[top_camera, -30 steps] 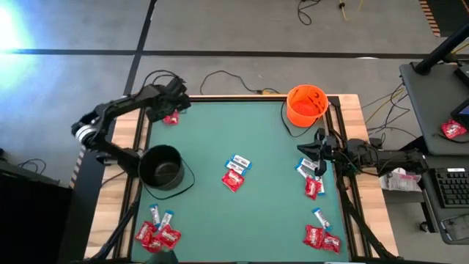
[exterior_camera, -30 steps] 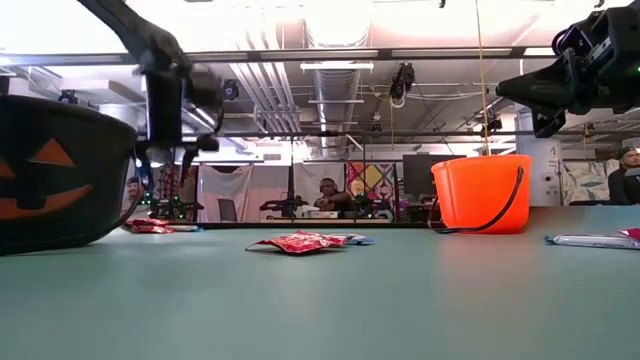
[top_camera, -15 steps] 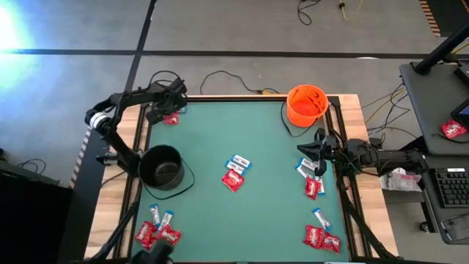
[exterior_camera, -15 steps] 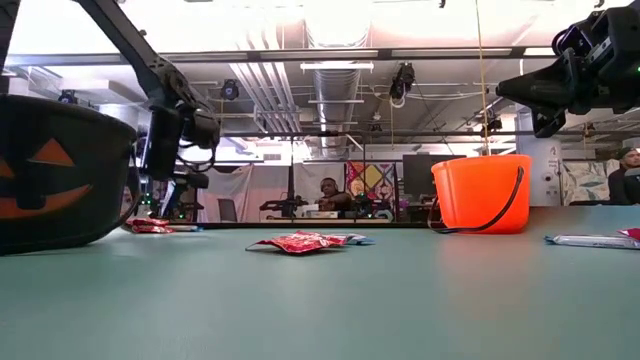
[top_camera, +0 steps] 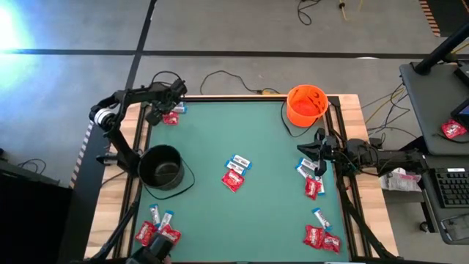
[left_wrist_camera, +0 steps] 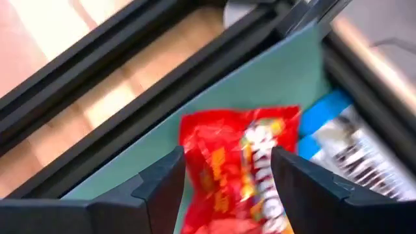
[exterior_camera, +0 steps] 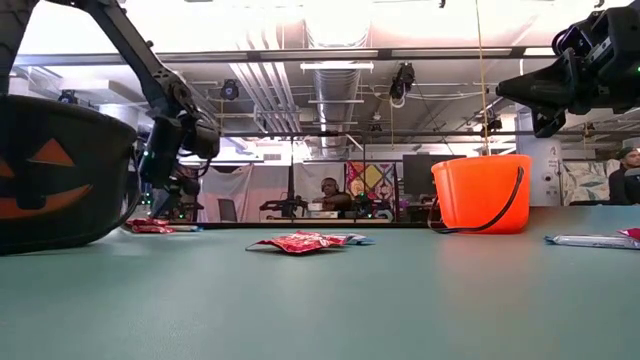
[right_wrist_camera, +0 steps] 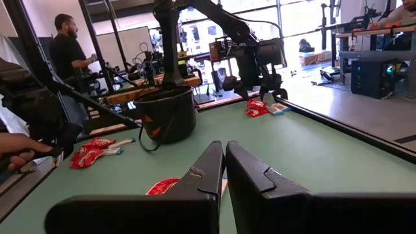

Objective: Sort candy by brand, put in halloween buckets
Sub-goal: Put the red candy into the black bucket

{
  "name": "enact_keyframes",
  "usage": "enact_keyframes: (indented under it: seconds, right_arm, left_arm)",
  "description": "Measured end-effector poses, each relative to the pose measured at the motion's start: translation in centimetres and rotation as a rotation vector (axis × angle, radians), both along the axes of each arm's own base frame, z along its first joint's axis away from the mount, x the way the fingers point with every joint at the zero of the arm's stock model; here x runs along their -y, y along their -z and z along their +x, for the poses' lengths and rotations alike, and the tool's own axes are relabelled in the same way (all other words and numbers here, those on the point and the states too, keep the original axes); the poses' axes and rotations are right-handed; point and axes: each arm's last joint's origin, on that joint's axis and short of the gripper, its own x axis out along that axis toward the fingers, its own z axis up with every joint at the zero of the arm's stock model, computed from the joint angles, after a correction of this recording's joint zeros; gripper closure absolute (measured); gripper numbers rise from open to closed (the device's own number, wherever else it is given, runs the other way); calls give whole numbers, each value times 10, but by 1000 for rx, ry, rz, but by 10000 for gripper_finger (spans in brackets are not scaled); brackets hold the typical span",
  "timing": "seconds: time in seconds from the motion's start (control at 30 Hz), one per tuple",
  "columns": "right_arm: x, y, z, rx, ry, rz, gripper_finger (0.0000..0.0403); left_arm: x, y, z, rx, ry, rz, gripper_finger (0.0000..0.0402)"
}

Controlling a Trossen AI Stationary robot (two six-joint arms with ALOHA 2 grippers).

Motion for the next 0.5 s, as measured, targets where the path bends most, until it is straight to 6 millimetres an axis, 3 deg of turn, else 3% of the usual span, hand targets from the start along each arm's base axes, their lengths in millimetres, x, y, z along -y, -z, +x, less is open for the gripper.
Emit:
enact_keyframes:
  seconds: [0.2,0.5]
  right_arm:
    - [0,0,0,0,0,0,390]
    - [0,0,0,0,0,0,390]
  left_arm:
    - [1,8,10,144,16,-83,194]
    - [17,15,34,181,73,-142,225]
